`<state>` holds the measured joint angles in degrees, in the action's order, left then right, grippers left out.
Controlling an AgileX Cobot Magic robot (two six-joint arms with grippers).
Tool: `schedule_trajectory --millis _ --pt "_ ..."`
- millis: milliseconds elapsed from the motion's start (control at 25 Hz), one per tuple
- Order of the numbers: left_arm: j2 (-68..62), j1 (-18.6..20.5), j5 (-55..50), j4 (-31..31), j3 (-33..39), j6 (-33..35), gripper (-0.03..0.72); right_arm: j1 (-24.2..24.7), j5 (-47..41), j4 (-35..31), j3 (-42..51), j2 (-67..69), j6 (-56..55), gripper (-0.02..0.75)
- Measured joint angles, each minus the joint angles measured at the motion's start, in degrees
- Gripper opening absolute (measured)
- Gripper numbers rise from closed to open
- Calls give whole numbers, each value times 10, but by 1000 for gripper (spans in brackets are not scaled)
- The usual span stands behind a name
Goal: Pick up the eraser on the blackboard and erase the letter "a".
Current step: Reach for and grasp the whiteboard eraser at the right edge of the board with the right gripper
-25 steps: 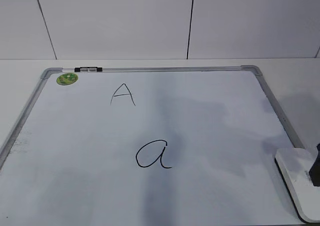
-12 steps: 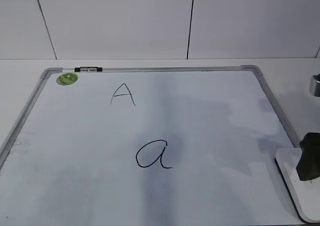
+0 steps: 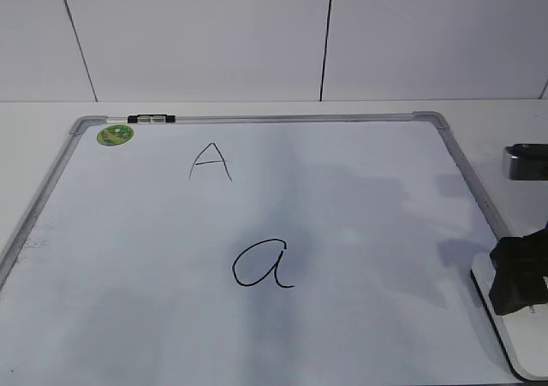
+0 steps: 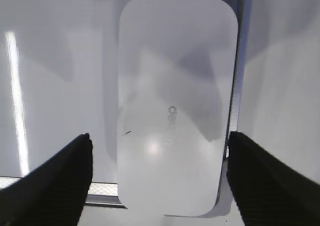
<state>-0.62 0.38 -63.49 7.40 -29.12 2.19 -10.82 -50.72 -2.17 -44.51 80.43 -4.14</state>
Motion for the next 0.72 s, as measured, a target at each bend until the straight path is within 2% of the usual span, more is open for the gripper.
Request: schedule_trajectory --millis 720 --pt "0 0 0 0 0 0 497 0 30 33 -1 48 -15 634"
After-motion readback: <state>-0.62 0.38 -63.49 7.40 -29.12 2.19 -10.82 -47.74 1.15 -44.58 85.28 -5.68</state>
